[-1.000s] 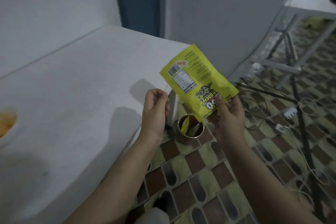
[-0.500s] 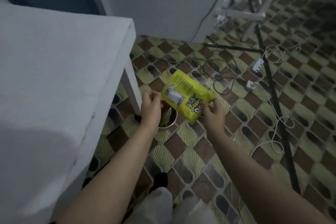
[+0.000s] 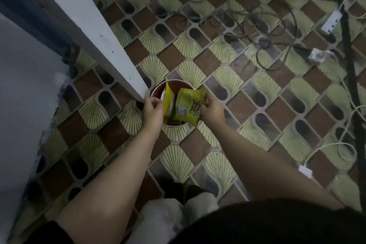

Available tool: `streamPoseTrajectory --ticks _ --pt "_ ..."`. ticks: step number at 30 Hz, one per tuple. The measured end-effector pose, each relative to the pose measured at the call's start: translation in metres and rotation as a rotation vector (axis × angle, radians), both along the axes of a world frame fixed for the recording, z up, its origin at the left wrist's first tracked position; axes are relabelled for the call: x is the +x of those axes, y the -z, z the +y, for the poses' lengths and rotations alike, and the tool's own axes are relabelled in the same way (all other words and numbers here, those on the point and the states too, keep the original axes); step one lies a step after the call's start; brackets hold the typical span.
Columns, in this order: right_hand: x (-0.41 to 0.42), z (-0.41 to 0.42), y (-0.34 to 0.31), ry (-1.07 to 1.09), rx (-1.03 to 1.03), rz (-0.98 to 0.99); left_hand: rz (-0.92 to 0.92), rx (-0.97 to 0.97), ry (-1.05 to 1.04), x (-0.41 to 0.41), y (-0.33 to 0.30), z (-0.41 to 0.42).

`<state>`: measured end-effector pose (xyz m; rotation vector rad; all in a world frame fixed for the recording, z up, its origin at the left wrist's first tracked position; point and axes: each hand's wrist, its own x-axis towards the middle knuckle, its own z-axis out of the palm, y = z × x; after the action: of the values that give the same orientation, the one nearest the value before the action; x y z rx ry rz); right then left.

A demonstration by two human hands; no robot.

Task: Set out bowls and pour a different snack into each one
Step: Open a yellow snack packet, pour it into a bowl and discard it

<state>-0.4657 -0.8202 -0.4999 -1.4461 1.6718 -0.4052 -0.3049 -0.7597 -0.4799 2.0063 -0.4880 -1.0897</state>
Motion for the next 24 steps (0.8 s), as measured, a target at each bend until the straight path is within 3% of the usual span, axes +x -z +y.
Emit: streamPoseTrajectory --ticks 6,11,17,24 --pt "0.038 -0.023 0.131 -0.043 0.076 0.099 -0.027 0.021 0.021 0.02 0.109 -0.012" --pt "0.065 -0.017 0.141 0.035 0.166 0.02 -0.016 -0.011 0.041 0.023 0.118 -0.022" --pt "0.051 -0.002 -0.009 0.172 -0.141 -0.159 0.009 -0.179 -0.017 -0.008 -0.013 -0.025" --pt "0.041 0.024 -0.296 -0.053 -0.424 -0.545 -0.058 -0.581 -0.144 -0.029 -0.288 0.009"
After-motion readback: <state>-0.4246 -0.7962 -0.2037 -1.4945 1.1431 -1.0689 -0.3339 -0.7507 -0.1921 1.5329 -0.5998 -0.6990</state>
